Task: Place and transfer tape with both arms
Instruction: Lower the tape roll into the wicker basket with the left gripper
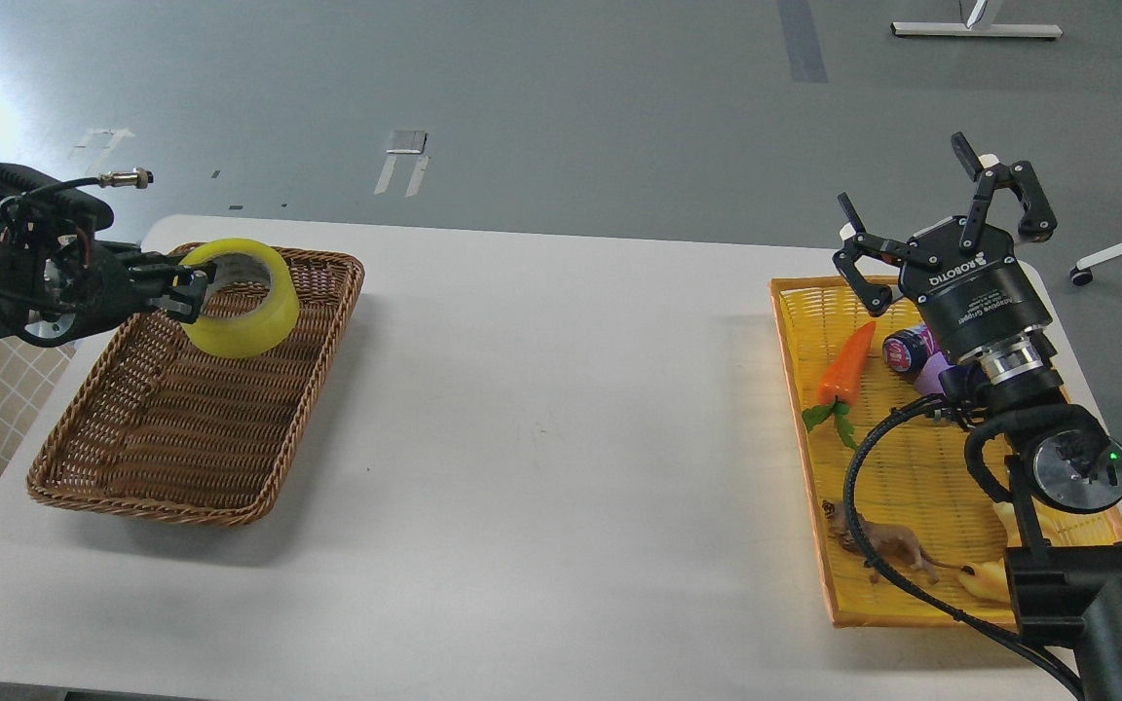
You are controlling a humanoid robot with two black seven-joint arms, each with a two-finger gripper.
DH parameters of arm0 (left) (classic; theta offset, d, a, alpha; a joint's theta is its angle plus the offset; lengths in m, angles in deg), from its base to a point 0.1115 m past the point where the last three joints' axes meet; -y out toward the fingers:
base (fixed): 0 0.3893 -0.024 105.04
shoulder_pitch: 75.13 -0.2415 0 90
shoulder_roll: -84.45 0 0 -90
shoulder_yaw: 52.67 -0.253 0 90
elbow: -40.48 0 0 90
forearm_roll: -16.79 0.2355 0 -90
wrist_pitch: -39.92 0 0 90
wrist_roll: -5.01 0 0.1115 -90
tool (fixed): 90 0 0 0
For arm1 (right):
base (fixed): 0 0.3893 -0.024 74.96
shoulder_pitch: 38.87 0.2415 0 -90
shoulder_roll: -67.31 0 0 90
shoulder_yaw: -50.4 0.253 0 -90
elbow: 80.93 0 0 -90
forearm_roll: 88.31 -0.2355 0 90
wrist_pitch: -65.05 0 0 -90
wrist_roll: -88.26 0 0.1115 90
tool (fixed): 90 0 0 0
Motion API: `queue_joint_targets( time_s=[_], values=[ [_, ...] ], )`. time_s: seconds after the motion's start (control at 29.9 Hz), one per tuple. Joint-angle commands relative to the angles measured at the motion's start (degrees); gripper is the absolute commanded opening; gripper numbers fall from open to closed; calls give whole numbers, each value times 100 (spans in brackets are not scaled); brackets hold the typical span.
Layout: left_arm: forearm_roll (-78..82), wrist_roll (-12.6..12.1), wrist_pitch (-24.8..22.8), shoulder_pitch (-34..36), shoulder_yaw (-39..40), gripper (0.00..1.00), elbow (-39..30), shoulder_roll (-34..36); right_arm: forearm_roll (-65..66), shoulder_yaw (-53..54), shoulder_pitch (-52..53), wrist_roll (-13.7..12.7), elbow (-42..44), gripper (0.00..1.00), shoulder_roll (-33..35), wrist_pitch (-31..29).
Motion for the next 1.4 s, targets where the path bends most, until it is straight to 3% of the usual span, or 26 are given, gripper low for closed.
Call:
queue_joint_targets(
  time_s=[0.0,0.37,1.37],
  values=[
    [-65,10,105,-179,-8,0,19,11,-6,4,0,0,9,100,0,0],
    [-127,19,395,-662,1,0,283,-6,-6,-5,-9,0,9,100,0,0],
    [-566,19,615,-1110,1,0,723,-129,-6,-5,-36,0,9,100,0,0]
  ],
)
